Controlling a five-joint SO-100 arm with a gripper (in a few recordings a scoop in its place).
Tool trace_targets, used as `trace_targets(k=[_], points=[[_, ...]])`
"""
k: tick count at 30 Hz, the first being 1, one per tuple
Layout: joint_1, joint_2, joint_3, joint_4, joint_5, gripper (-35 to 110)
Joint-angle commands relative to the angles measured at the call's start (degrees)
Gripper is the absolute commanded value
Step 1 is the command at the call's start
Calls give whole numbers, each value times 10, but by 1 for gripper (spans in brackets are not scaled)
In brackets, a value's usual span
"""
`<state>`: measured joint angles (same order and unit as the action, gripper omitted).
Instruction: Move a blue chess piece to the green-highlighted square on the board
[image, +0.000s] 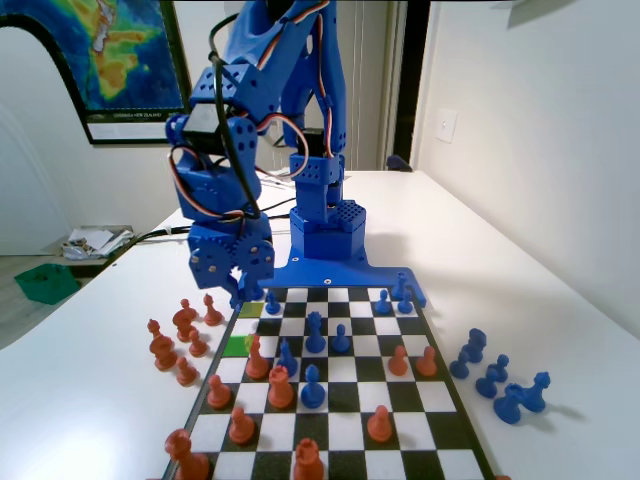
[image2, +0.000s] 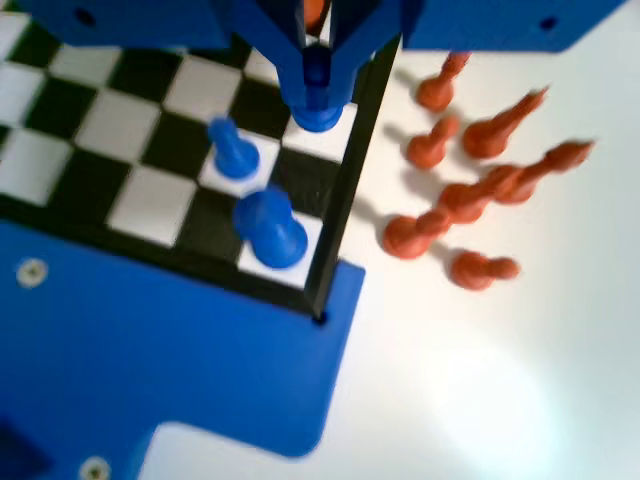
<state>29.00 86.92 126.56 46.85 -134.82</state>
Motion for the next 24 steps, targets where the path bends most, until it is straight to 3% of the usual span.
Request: trace_targets(k=[1,24], points=[[-11,-15,-59,16,27,1],[-30,-112,-136,-15,84,1]])
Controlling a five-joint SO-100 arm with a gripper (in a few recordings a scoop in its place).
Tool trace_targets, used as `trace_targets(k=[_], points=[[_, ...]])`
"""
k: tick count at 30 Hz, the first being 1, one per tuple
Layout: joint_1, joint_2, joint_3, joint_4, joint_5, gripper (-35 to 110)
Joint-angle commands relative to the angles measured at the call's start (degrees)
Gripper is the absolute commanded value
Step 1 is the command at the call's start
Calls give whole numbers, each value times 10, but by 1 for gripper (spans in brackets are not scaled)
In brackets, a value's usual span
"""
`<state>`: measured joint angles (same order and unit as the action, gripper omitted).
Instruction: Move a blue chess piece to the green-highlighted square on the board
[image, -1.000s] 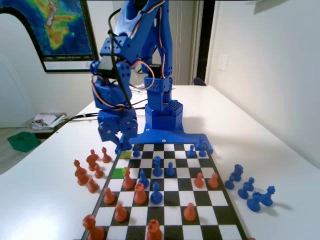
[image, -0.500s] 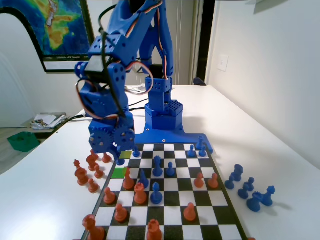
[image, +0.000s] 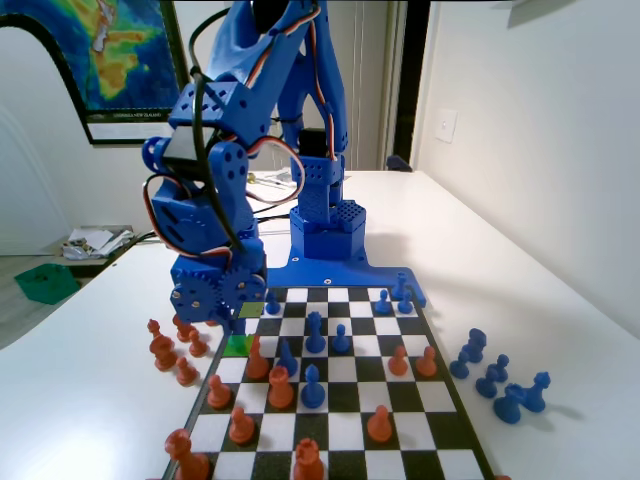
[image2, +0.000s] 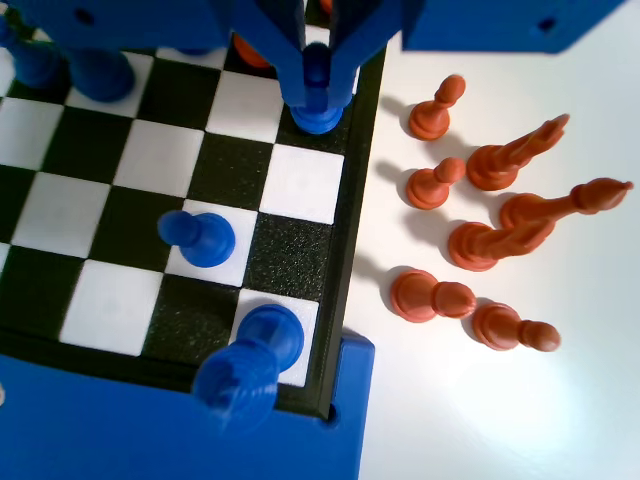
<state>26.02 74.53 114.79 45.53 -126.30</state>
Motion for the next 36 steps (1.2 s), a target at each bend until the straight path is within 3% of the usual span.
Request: trace_targets(k=[1,24,36], points=[[0,11,-16,-6,-1,1],[7,21,38,-70,-28,15],[18,96,-31,121,-63,15]])
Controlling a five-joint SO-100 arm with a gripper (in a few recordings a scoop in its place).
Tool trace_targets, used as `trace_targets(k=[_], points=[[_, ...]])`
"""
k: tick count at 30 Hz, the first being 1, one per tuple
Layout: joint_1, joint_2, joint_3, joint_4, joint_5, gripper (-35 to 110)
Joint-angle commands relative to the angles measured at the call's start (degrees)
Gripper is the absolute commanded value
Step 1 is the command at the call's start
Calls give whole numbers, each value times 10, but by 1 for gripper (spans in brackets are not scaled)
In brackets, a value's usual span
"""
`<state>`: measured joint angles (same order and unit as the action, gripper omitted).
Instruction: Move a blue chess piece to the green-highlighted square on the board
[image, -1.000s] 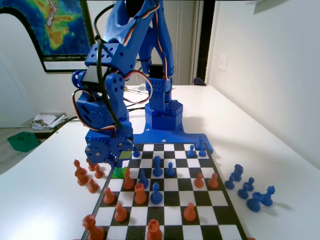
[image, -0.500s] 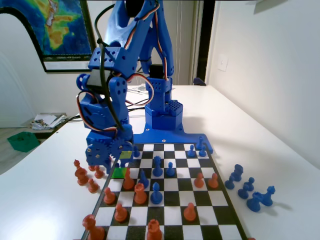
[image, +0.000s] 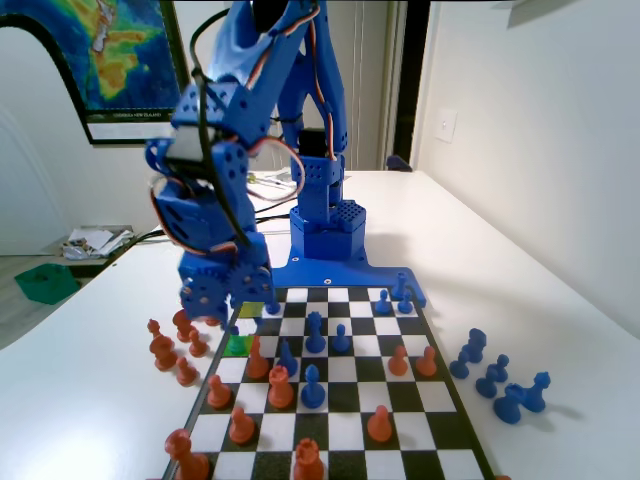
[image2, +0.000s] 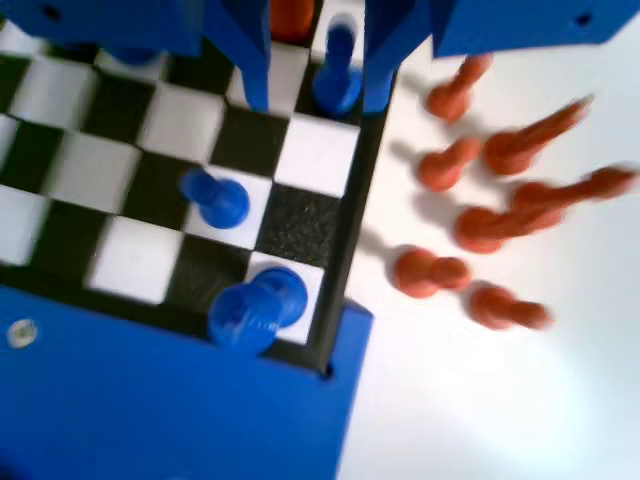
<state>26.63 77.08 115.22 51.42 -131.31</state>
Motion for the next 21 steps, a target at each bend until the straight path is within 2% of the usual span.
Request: trace_targets(k=[1,13,16,21], points=[[12,78,-43,78,-13,15],[12,207,-131,265,-7,3],[-1,259,-132,295,21,1],[-54,350,-176,380,127,1]])
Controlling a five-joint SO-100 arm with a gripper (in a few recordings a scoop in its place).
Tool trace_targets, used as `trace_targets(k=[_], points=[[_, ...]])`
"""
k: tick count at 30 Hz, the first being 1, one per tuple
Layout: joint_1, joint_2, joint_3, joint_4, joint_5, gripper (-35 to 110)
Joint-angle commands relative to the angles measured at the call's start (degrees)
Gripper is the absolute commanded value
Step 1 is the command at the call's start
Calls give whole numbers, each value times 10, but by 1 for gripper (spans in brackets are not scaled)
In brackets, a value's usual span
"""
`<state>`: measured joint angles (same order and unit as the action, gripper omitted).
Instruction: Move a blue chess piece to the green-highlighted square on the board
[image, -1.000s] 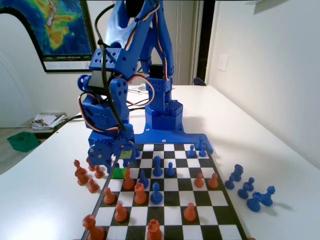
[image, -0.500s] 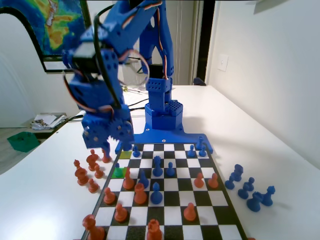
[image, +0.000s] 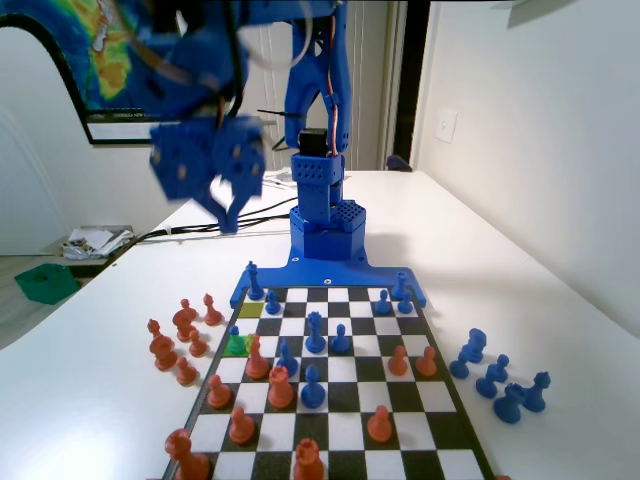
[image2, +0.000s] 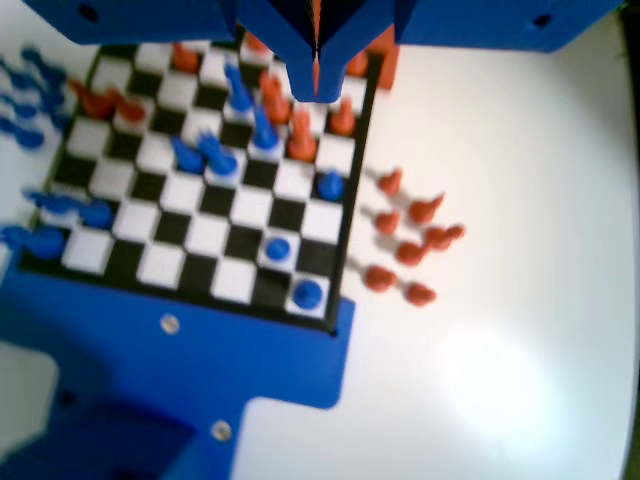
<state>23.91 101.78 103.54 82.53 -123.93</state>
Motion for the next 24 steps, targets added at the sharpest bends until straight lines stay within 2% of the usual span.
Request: trace_targets(k=[1,9,13,24], points=[[-40,119,-76,91,75,1],[-126,258,-126,186,178,1],[-154,339,-90,221,188,1],[-217,594,141,167,222,1]])
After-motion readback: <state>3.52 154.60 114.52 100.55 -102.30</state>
